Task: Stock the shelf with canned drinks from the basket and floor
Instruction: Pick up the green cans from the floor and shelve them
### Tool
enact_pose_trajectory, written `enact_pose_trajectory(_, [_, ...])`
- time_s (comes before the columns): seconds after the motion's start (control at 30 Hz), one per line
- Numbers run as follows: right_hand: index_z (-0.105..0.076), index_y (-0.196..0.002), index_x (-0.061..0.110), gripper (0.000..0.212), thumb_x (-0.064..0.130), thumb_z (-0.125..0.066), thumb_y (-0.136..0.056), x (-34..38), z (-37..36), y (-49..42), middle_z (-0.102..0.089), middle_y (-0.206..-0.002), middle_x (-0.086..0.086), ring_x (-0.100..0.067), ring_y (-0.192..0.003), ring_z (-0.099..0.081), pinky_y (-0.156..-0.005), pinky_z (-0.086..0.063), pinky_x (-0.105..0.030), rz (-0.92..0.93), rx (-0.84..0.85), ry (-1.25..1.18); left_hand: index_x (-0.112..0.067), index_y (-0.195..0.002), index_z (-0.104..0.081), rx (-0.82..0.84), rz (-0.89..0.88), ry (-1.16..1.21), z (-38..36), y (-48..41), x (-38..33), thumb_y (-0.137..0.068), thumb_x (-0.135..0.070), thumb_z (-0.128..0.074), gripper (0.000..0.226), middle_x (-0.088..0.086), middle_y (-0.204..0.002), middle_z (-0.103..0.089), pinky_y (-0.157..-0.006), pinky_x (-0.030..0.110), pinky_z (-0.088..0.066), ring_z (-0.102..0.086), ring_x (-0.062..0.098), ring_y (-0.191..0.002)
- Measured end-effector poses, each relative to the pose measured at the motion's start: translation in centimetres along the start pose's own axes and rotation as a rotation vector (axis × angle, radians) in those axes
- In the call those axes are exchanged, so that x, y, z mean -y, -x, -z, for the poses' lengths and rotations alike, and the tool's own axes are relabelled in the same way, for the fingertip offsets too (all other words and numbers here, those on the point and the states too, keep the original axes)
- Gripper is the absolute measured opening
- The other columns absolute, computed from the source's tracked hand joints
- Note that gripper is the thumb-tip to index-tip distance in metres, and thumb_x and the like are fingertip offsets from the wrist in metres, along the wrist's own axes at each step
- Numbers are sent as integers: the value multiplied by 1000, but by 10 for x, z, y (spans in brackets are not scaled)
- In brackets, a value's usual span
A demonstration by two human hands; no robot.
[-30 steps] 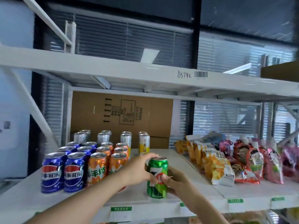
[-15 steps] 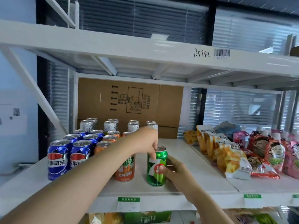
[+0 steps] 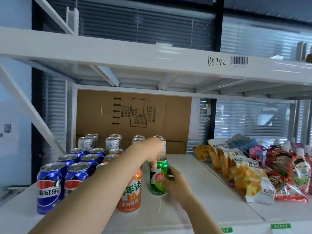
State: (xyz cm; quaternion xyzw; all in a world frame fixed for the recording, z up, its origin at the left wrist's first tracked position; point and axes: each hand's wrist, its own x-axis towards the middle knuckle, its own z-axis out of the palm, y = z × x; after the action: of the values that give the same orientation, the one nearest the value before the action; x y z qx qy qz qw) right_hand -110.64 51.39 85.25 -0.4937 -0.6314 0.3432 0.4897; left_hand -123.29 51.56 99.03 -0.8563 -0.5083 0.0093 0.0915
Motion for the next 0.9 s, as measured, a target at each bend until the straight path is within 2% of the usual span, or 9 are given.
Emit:
enact_pose_trajectory(0.07, [-58,-111,25,25,11,-63,-91,1,-6,-12,-70,-109,-1,-19,-99,-67,-91,-56,-35,-3,9,44,1,-98,-73,20,31,-32,0,-5,6,-76,-27,-81,36,9,-90,-71,-75,33,-54,-66,24,-83])
enact_pose_trajectory(0.17, [-62,-117,20,29,10,-64,-91,-2,-17,-27,-71,-109,1,-19,-100,-67,-91,-55,-32,-29,-8,-4,-1,-88,-70,18,80,-31,-1,-13,16,-75,-25,-83,31,7,-80,-64,-67,32,-50,-59,21,-72])
enact_pose_trajectory(0.27, [-57,-131,18,43,15,-66,-90,-8,-25,-38,-70,-116,2,-16,-102,-67,-91,-55,-32,-62,-41,-36,3,-101,-72,16,111,-24,-1,-19,24,-75,-25,-83,40,8,-83,-64,-70,32,-52,-60,22,-74])
enact_pose_trajectory(0.37, [-61,-125,17,35,15,-66,-90,-13,-29,-42,-73,-110,2,-13,-97,-69,-86,-56,-28,-30,-53,-104,2,-104,-71,7,119,-39,-2,-25,29,-74,-26,-83,43,10,-88,-68,-73,33,-55,-64,24,-80])
enact_pose_trajectory(0.43, [-65,-122,17,34,16,-69,-88,-17,-31,-42,-75,-105,3,-13,-95,-71,-91,-56,-37,0,-79,-143,1,-105,-72,3,123,-37,-2,-29,31,-72,-25,-84,43,12,-97,-71,-79,36,-57,-66,26,-89])
enact_pose_trajectory(0.5, [-64,-125,16,39,19,-71,-87,-20,-32,-44,-74,-106,2,-14,-97,-70,-93,-55,-40,4,-89,-147,0,-104,-72,-2,127,-28,-3,-31,33,-71,-25,-86,43,11,-101,-71,-81,37,-57,-67,27,-91])
enact_pose_trajectory(0.73, [-57,-134,11,47,17,-69,-89,-20,-30,-48,-69,-116,-5,-18,-101,-67,-87,-55,-27,-7,-112,-176,-1,-104,-71,-29,139,-9,-8,-36,36,-73,-25,-84,41,11,-102,-70,-80,36,-58,-67,25,-90])
enact_pose_trajectory(0.83, [-63,-127,12,47,27,-75,-84,-21,-30,-49,-71,-112,-2,-14,-97,-67,-76,-51,-15,15,-137,-104,-2,-106,-71,-28,144,14,-9,-37,40,-73,-22,-84,41,11,-103,-70,-80,36,-58,-67,25,-90])
enact_pose_trajectory(0.9, [-66,-122,14,45,29,-77,-82,-20,-31,-48,-72,-109,1,-11,-94,-67,-73,-48,-12,20,-152,-71,-3,-107,-71,-31,146,32,-10,-37,44,-73,-21,-84,40,11,-104,-70,-79,36,-58,-67,24,-89])
